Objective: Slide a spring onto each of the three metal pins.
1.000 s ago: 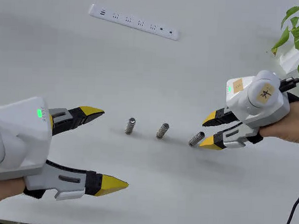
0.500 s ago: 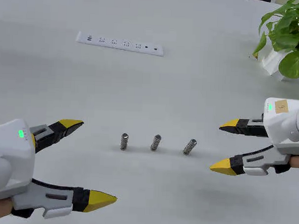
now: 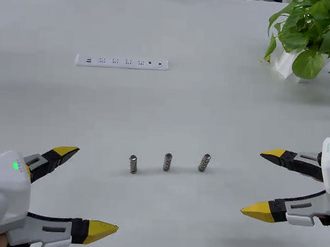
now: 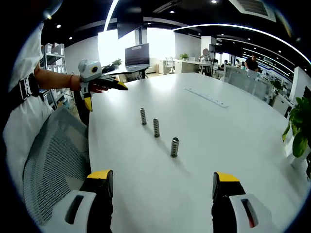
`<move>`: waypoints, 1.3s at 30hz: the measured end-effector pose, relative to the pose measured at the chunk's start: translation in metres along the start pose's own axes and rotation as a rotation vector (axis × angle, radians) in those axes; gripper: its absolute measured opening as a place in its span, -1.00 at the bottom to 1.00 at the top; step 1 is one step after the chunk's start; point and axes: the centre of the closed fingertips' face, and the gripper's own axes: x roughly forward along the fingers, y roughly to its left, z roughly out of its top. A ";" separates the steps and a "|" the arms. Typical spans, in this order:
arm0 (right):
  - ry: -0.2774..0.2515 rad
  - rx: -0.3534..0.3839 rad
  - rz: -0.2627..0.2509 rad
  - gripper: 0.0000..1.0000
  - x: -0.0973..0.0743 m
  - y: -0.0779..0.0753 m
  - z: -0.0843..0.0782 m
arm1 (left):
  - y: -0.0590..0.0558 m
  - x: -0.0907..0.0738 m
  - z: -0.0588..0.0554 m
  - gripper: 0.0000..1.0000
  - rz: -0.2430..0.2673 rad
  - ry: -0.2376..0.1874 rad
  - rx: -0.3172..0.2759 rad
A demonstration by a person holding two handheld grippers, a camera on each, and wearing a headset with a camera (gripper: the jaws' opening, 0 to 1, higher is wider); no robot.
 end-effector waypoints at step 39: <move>-0.128 0.072 -0.035 0.83 -0.005 0.010 -0.005 | -0.003 0.003 -0.005 0.98 0.010 0.017 -0.015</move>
